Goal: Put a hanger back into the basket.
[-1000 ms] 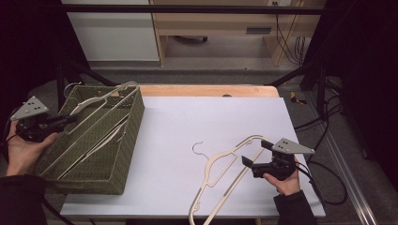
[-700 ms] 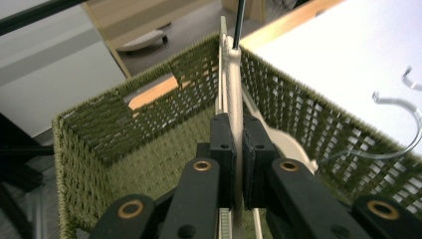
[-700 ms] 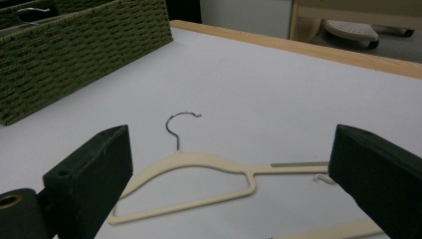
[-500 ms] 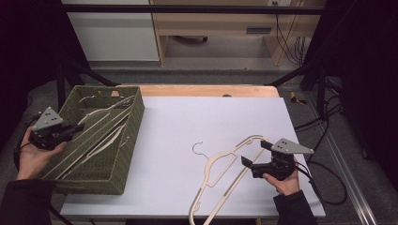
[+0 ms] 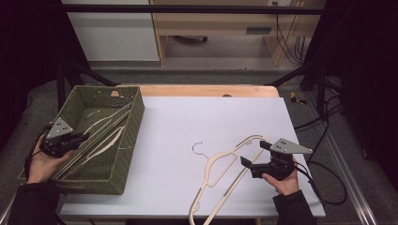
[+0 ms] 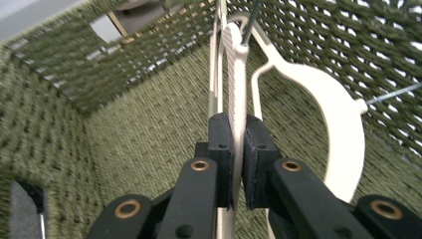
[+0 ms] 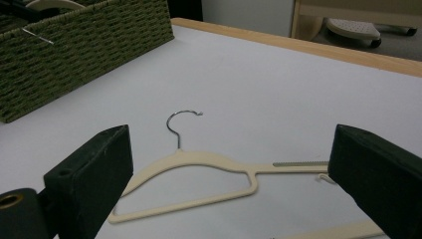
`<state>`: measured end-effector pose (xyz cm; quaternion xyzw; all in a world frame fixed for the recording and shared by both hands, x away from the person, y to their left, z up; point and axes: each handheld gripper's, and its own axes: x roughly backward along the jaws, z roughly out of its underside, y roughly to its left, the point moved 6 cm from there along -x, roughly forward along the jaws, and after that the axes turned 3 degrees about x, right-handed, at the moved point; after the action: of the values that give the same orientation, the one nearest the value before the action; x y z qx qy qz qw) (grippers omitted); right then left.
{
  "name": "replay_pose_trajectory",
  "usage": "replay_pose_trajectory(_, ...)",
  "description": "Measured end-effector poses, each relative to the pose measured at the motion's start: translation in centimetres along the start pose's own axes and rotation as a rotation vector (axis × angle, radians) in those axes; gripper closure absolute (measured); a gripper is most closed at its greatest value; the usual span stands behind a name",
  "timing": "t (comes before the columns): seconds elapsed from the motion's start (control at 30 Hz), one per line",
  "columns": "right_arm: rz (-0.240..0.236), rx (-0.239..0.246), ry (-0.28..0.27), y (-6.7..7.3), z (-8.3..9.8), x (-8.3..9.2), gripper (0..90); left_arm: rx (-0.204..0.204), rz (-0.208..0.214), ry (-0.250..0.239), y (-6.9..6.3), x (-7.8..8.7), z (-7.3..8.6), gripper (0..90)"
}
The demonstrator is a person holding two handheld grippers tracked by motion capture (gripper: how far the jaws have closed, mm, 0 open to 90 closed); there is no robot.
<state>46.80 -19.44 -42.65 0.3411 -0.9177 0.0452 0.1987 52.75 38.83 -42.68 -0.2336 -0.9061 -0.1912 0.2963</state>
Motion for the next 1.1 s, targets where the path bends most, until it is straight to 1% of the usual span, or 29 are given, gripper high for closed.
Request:
replay_pose_trajectory(0.1,0.0,-0.004,0.004,0.1,0.0,0.0,4.7,-0.003,0.031,0.002,-0.5,-0.2,0.1,81.7)
replay_pose_trajectory(0.13,0.001,-0.002,0.004,0.1,0.1,-0.1,4.6,-0.014,0.041,0.013,-0.6,-0.2,0.1,81.3)
replay_pose_trajectory(0.17,0.001,0.002,0.004,0.0,0.1,-0.1,4.6,-0.043,0.052,0.043,-0.6,-0.1,0.2,80.9)
replay_pose_trajectory(0.2,0.0,0.0,0.005,0.1,0.1,-0.1,4.6,-0.021,0.067,0.032,-1.0,-0.3,0.2,80.3)
replay_pose_trajectory(0.23,-0.003,0.007,0.007,0.1,0.1,-0.1,4.7,-0.028,0.078,0.042,-1.3,-0.4,0.2,79.5)
replay_pose_trajectory(0.33,-0.001,-0.002,0.003,0.1,0.0,0.0,4.8,-0.045,0.104,0.079,-1.9,-0.7,0.4,76.9)
replay_pose_trajectory(0.43,-0.002,-0.001,0.0,0.1,0.0,0.0,4.8,-0.06,0.123,0.109,-2.7,-1.0,0.5,74.1)
replay_pose_trajectory(0.5,-0.003,0.0,0.001,0.1,0.0,0.0,4.8,-0.083,0.137,0.137,-3.1,-1.2,0.7,71.8)
replay_pose_trajectory(0.57,-0.003,0.001,0.004,0.2,0.0,0.0,4.8,-0.096,0.132,0.143,-3.3,-1.3,0.7,70.8)
replay_pose_trajectory(0.63,-0.002,0.001,0.003,0.2,0.0,-0.1,4.9,-0.09,0.131,0.135,-3.2,-1.3,0.6,70.1)
replay_pose_trajectory(0.67,-0.003,0.001,0.003,0.2,0.0,-0.1,4.8,-0.095,0.139,0.143,-3.2,-1.2,0.6,69.0)
replay_pose_trajectory(0.7,-0.003,0.001,0.003,0.2,0.0,-0.1,4.9,-0.09,0.136,0.139,-3.1,-1.2,0.6,67.7)
replay_pose_trajectory(0.8,-0.003,0.003,0.0,0.2,0.0,0.0,4.9,-0.085,0.124,0.134,-3.1,-1.1,0.5,62.3)
replay_pose_trajectory(0.87,-0.002,0.005,0.0,0.2,-0.1,0.0,4.9,-0.077,0.13,0.119,-3.2,-0.9,0.3,58.1)
replay_pose_trajectory(0.93,-0.002,0.005,0.0,0.2,-0.1,0.0,4.9,-0.079,0.132,0.099,-3.5,-0.7,-0.1,55.5)
replay_pose_trajectory(1.0,-0.003,0.004,0.001,0.2,-0.1,0.0,4.9,-0.076,0.133,0.066,-3.9,-0.4,-0.7,53.3)
replay_pose_trajectory(1.03,-0.002,0.005,0.001,0.2,0.0,0.0,4.9,-0.089,0.126,0.059,-3.9,-0.2,-1.1,52.7)
replay_pose_trajectory(1.1,-0.004,0.003,0.003,0.2,0.0,0.0,4.9,-0.083,0.122,0.015,-4.1,0.0,-1.9,50.6)
